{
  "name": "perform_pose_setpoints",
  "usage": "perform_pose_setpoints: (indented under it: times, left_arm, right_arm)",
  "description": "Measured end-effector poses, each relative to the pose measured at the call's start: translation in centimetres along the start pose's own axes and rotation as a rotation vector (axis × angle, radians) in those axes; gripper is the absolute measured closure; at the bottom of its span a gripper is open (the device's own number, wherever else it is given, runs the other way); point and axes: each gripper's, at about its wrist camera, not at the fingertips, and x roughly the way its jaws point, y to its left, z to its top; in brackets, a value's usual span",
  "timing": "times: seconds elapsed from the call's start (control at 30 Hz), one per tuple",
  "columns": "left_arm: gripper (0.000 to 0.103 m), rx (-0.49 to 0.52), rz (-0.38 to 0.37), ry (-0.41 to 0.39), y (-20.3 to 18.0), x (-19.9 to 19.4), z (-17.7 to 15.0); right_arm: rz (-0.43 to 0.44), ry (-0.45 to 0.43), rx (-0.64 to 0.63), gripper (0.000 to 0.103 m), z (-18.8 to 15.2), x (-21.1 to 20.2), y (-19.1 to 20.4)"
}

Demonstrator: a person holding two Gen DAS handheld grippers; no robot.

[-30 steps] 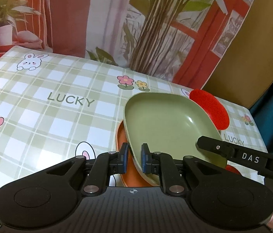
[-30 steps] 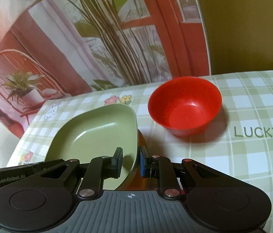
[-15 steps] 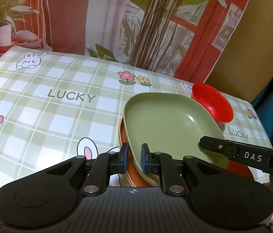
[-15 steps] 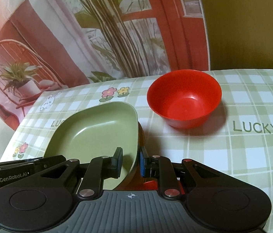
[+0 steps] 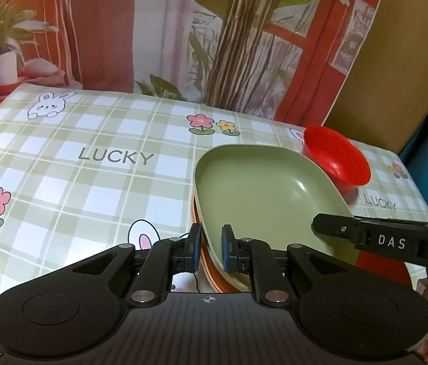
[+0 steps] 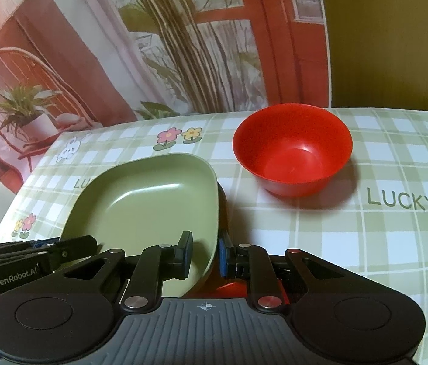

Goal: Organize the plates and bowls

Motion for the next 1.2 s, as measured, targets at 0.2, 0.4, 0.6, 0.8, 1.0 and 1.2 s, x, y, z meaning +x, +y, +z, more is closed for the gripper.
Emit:
perform_pose_setpoints:
  times: [0.2, 0.4, 0.6, 0.8, 1.0, 1.2]
  left_arm:
    - [0.088, -0.009, -0.005, 0.007, 0.3, 0.0, 0.0]
    - [0.088, -0.015, -0.008, 0.023, 0.3, 0.3, -0.3]
    - [0.088, -0.007, -0.004, 0.028, 0.3, 0.5, -0.3]
    - [0.085, -0.009, 0.010, 0.026, 0.5, 0.5, -0.5]
    - [0.081, -0.025, -0.001, 0.024, 0.9, 0.6, -0.7]
    - [0.081, -0.030, -0.002, 0.022, 1.0, 0.4, -0.8]
  right_arm:
    - [-0.008, 0.006, -0.004, 0.087, 0.1, 0.1, 0.0]
    - [-0.009, 0.011, 0.002, 0.087, 0.1, 0.2, -0.1]
    - [-0.014, 0.009, 0.001, 0.087, 0.1, 0.2, -0.2]
    - [-0.017, -0.006, 0.001, 0.087, 0.3, -0.1, -0.2]
    - [-0.011, -0.014, 0.020, 0.087, 0.3, -0.5, -0.3]
    - [-0.020, -0.034, 0.018, 0.086, 0.7, -0.8, -0.3]
